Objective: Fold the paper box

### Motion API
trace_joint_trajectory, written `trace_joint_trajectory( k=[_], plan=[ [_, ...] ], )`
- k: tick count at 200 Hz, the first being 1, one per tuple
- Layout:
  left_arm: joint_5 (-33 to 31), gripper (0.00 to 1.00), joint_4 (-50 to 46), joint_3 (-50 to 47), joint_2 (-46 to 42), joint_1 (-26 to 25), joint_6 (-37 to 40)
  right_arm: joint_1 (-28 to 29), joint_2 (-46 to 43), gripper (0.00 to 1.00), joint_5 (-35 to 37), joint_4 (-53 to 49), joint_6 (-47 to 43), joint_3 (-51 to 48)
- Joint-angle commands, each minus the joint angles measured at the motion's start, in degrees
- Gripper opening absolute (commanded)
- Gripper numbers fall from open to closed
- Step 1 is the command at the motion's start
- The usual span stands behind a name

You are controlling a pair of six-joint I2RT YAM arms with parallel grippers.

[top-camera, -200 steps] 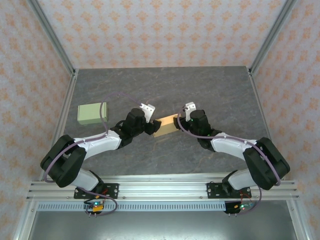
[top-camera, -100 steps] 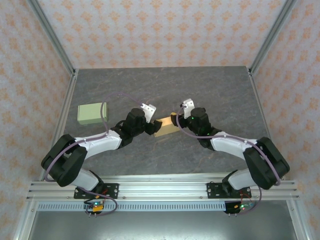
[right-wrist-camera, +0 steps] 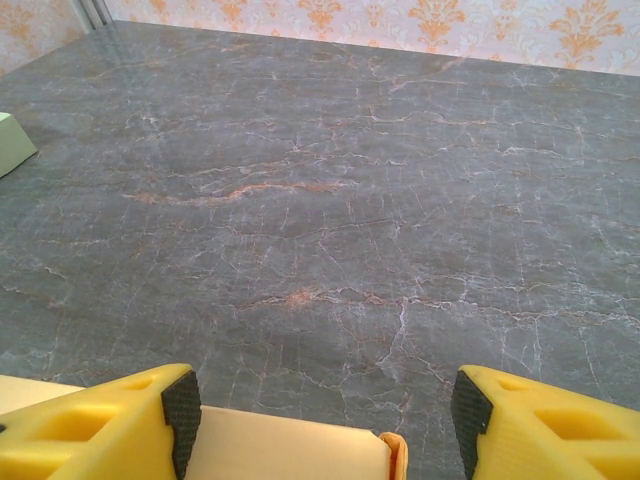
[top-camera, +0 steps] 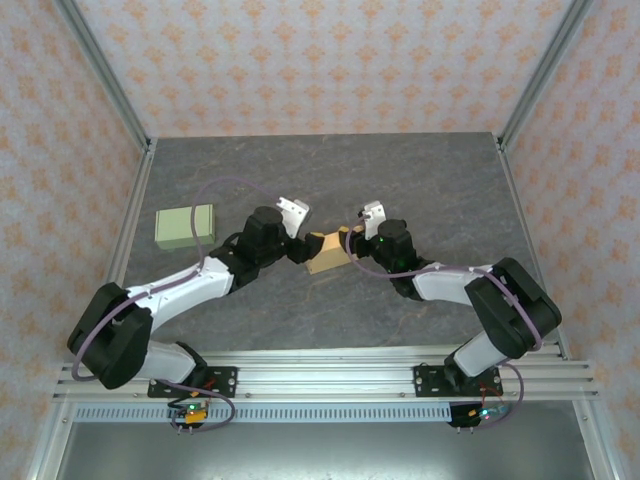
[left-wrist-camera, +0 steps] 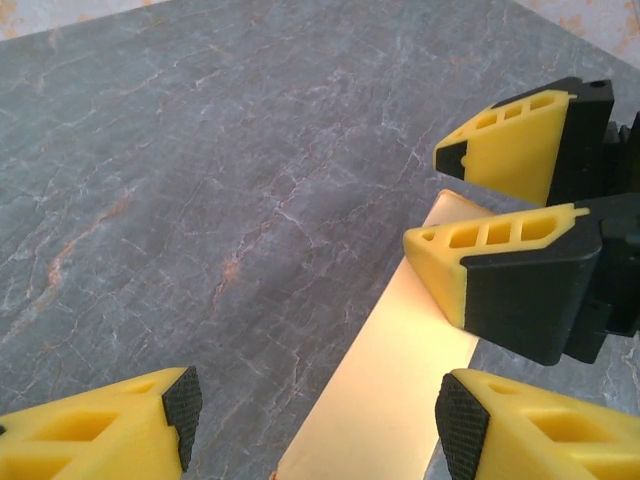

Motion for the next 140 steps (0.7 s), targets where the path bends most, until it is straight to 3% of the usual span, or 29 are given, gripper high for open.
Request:
trace_joint_trajectory(
  k=[1, 39, 73, 115, 140],
  plan=[
    [-2.5, 0.67, -0.7, -2.4, 2.9, 0.4, -1.4, 0.0, 1.0, 0.69, -0.7, -2.8, -0.3, -0.4],
    [-4.6, 0.66, 1.8, -7.2, 4.4, 0.4, -2.3, 0.0, -3.1, 0.69, -1.9, -5.4, 0.4, 2.5],
    [-5.1, 0.66, 5.2, -9.7, 5.2, 0.3, -4.3, 0.0, -5.9, 0.69, -8.3, -4.7, 0.9, 6.2],
    [-4.9, 0.66, 5.9, -8.7, 6.0, 0.4, -4.8, 0.0, 0.8, 0.70, -14.7, 2.6, 2.8, 3.6],
    [-3.0, 0.66, 4.9, -7.5, 3.6, 0.7, -5.9, 0.0, 4.1, 0.70, -13.2, 9.4, 5.5, -0.9]
  ],
)
